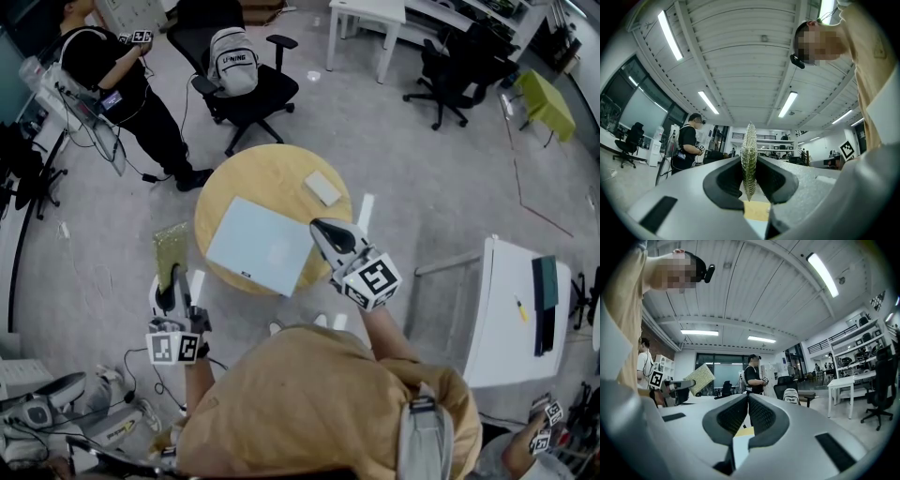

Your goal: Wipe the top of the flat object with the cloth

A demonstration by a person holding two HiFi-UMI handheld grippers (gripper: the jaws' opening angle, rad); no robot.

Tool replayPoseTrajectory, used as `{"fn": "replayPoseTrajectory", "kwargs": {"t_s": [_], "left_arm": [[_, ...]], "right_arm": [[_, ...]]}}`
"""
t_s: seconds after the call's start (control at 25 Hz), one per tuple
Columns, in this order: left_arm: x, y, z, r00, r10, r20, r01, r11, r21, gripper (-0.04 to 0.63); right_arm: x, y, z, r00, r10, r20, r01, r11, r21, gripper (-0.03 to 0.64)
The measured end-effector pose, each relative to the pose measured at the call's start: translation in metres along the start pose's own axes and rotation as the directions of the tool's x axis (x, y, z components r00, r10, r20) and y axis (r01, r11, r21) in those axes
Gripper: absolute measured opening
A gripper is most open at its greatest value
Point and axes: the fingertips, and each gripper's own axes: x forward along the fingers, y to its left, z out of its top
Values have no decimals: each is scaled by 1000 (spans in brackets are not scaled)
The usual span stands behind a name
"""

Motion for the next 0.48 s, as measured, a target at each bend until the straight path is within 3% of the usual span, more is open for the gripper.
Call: {"fn": "replayPoseTrajectory", "kwargs": {"t_s": [0.48], "left_arm": [[0, 14, 7, 1000, -11, 2, 11, 1000, -5, 69]], "right_arm": [[12, 11, 3, 1000, -6, -6, 6, 1000, -2, 3]]}}
